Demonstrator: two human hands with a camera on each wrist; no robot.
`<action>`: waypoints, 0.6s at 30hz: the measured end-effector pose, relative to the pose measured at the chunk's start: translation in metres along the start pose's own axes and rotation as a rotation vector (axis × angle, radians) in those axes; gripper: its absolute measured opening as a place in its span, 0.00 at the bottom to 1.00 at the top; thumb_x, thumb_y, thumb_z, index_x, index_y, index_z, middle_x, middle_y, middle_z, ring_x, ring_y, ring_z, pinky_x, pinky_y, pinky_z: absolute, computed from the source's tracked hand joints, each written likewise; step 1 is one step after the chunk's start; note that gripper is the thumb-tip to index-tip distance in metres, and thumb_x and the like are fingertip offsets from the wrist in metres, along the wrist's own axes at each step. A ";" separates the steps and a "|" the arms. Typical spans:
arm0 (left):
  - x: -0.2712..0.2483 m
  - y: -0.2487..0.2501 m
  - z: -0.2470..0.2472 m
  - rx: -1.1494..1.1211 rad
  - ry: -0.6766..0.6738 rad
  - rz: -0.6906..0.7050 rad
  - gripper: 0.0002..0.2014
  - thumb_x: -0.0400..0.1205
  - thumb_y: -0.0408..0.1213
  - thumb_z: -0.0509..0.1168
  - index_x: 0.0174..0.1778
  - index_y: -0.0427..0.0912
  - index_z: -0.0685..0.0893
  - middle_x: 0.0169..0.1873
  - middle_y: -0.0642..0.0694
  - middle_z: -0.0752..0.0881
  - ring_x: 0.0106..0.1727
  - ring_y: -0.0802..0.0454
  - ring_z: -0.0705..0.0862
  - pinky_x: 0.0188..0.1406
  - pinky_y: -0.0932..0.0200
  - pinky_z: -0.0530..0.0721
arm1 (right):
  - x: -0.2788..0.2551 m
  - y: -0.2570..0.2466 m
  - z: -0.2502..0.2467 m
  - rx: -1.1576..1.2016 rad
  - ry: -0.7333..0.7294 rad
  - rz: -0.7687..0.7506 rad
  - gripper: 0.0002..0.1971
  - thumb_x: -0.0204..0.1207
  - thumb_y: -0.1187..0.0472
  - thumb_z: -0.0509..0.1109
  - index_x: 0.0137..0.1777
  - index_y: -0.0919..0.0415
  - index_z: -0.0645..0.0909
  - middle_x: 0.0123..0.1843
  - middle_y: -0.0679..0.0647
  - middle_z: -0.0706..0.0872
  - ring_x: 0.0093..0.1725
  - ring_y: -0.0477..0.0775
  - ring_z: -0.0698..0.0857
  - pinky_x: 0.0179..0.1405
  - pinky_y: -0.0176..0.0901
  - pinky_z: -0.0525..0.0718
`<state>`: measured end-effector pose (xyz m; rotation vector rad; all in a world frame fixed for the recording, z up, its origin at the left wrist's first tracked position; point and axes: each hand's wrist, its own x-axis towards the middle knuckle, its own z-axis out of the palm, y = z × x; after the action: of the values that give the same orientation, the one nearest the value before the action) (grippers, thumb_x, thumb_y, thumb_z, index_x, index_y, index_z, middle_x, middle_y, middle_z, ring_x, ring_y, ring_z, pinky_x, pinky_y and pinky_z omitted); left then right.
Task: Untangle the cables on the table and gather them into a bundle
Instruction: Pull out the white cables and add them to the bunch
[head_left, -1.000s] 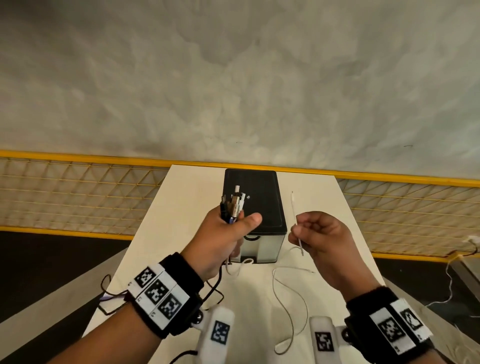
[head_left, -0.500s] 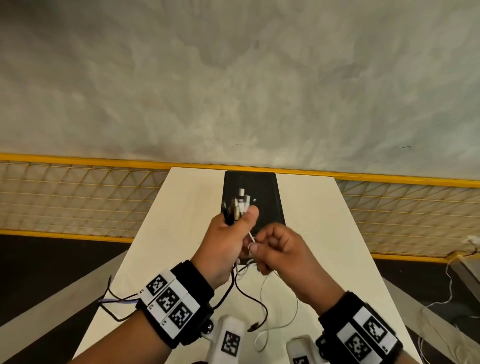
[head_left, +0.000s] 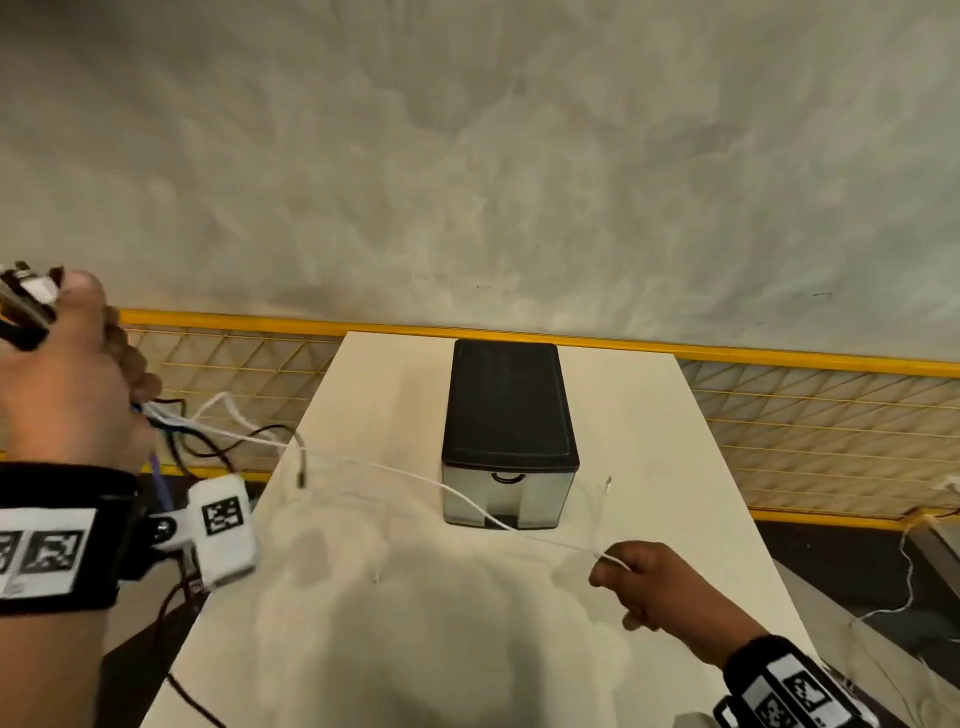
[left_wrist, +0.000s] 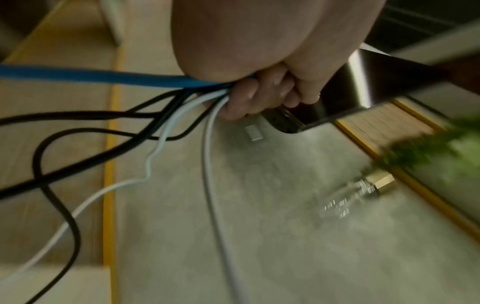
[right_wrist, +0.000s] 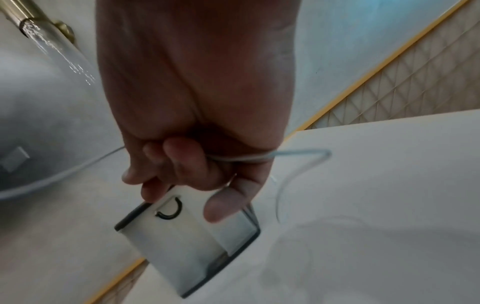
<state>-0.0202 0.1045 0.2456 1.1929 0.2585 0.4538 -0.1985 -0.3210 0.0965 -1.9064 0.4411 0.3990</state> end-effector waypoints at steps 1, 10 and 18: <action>-0.005 0.003 0.000 0.105 0.013 0.037 0.26 0.66 0.71 0.72 0.30 0.53 0.74 0.20 0.57 0.71 0.16 0.62 0.66 0.13 0.66 0.64 | 0.000 -0.002 0.002 -0.002 -0.001 -0.025 0.10 0.77 0.57 0.73 0.40 0.64 0.86 0.25 0.51 0.72 0.23 0.48 0.70 0.31 0.45 0.77; -0.163 -0.100 0.060 0.705 -0.869 0.176 0.09 0.69 0.41 0.82 0.35 0.48 0.87 0.32 0.56 0.88 0.31 0.65 0.82 0.34 0.69 0.77 | 0.001 -0.070 0.047 -0.260 -0.097 -0.409 0.11 0.79 0.53 0.70 0.39 0.57 0.84 0.25 0.38 0.79 0.27 0.39 0.75 0.30 0.32 0.72; -0.172 -0.105 0.054 0.809 -1.010 -0.014 0.15 0.71 0.51 0.77 0.35 0.43 0.86 0.26 0.52 0.81 0.28 0.62 0.75 0.32 0.65 0.72 | 0.005 -0.081 0.054 -0.565 0.055 -0.465 0.09 0.81 0.54 0.64 0.40 0.51 0.81 0.40 0.48 0.84 0.43 0.51 0.83 0.46 0.50 0.82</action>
<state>-0.1273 -0.0525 0.1593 2.0492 -0.4752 -0.3492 -0.1591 -0.2433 0.1408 -2.4881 -0.1082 0.1667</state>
